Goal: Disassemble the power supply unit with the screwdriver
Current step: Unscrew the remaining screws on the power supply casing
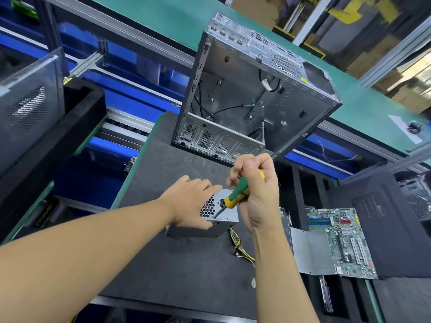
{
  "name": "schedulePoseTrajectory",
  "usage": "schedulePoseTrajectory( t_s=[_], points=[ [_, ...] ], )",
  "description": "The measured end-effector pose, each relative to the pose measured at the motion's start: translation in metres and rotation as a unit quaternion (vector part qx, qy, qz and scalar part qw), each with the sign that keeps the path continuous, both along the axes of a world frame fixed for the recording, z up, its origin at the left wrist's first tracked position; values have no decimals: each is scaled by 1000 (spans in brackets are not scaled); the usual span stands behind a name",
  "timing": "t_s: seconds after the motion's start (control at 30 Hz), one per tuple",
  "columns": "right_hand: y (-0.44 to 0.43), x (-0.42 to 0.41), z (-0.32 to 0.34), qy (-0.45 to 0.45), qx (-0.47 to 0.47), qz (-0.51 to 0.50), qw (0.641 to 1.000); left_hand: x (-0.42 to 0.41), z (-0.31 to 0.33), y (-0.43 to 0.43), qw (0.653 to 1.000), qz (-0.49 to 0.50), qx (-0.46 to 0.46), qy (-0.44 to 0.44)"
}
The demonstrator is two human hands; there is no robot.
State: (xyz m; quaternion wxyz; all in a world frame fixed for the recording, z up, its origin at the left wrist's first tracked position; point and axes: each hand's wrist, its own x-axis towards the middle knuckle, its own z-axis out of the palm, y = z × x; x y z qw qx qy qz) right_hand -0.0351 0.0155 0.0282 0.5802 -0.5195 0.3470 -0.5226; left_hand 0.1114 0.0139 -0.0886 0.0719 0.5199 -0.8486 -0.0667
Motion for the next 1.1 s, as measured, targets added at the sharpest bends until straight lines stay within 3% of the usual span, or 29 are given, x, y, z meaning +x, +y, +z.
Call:
schedulePoseTrajectory(
  t_s=[0.2, 0.37, 0.53, 0.63, 0.8, 0.9, 1.1],
  points=[
    [0, -1, -3, 52, -22, -91, 994, -1, -3, 1, 1000, 6, 4, -5],
    [5, -2, -7, 31, -23, -32, 999, 0, 2, 4, 1000, 5, -1, 12],
    [4, 9, -14, -2, -15, -19, 1000, -1, 11, 17, 988, -49, -136, 60],
    [1, 14, -17, -4, 11, -27, 1000, -4, 11, 22, 982, -67, -156, 78],
    [-10, 11, -18, -80, 60, -48, 994, 1, 17, 11, 980, -47, 55, 183],
    [-8, 9, -15, -90, 21, -24, 995, 3, 17, 5, 974, -28, 92, 203],
    [9, 0, -12, -5, -32, -38, 999, 0, 19, 1, 968, -4, 117, 221]
  ],
)
